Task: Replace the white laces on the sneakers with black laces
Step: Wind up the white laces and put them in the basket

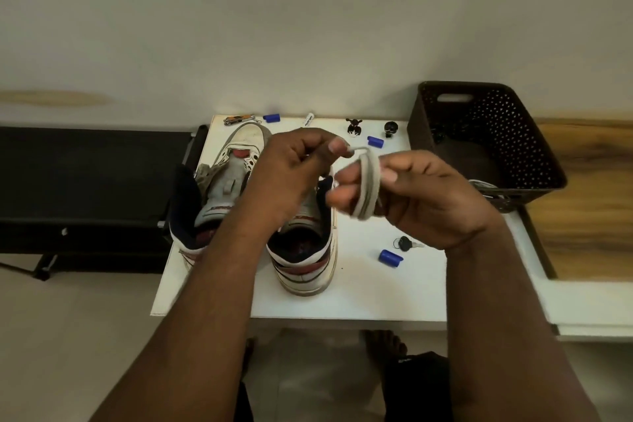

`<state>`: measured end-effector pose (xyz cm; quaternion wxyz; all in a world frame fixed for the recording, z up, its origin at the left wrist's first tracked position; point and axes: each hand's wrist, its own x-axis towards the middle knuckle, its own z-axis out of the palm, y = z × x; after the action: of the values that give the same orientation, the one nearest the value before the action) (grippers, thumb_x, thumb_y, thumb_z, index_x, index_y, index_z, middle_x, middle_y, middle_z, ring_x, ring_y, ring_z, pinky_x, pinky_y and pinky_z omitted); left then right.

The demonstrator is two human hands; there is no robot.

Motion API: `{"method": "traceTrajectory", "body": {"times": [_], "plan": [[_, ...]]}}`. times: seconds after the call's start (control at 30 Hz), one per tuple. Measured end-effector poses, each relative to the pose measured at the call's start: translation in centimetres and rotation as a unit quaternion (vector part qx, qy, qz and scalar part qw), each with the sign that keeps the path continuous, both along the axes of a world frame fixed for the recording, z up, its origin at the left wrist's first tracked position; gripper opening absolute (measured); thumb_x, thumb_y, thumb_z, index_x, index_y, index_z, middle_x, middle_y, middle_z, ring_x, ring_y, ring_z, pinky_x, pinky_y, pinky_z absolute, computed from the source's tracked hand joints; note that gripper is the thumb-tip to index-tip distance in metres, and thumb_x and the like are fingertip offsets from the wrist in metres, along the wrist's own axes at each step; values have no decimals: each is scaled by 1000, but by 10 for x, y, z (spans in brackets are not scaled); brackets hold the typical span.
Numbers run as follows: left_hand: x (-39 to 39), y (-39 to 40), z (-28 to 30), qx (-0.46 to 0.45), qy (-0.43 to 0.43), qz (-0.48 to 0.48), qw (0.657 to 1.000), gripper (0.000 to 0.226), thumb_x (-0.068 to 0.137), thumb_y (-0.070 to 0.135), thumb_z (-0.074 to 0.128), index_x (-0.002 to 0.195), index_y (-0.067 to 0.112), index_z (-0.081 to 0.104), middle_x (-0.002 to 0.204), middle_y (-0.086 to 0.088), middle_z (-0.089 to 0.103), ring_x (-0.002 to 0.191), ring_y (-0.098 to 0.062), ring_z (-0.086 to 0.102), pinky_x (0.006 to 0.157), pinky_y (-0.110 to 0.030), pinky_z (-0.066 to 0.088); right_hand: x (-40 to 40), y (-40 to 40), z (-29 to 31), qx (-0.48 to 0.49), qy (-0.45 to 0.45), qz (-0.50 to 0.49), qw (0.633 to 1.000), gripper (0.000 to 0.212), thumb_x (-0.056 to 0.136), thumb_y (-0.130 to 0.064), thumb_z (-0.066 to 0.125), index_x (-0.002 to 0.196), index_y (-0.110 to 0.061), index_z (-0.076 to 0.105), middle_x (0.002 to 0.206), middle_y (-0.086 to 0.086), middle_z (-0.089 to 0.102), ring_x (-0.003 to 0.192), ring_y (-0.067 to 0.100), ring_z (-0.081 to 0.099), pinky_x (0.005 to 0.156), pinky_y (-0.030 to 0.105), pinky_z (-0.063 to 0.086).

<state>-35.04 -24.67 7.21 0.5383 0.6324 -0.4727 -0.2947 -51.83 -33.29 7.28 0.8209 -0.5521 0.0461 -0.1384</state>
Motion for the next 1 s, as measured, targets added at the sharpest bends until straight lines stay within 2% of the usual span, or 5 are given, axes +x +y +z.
{"method": "traceTrajectory", "body": {"times": [0.17,0.3,0.47,0.67,1.0], "plan": [[-9,-4,-5,79,-88,-31,992,16,94,30,60,83,34,72,77,1,67,68,-9,57,66,-23,45,20,3,3,148,-188,-241,941,31,93,-14,47,115,-1,65,112,15,69,115,29,62,100,39,48],[-9,-4,-5,117,-149,-32,981,14,89,28,67,96,19,76,83,4,71,74,-4,61,65,-14,43,22,-4,-4,-138,41,-406,903,29,101,-11,43,124,-6,59,117,4,68,116,15,61,103,35,46],[0,0,-4,40,-178,25,983,11,79,27,77,86,18,77,78,4,71,74,-7,61,67,-22,48,19,0,-9,-297,304,-222,877,22,97,-29,53,103,-23,73,96,1,73,96,19,65,94,46,51],[7,2,-1,26,-43,-26,998,36,69,30,81,101,40,67,105,12,67,83,-8,62,74,-20,48,10,-1,-4,-151,229,-118,954,24,98,-15,48,103,-3,69,85,8,73,84,18,68,80,30,51],[-1,2,3,2,117,-122,986,18,76,16,72,86,2,66,76,-14,65,64,-18,63,66,-25,52,6,-2,-9,-44,128,-96,986,22,87,-14,52,93,1,67,68,8,68,66,18,65,66,27,53]]}}
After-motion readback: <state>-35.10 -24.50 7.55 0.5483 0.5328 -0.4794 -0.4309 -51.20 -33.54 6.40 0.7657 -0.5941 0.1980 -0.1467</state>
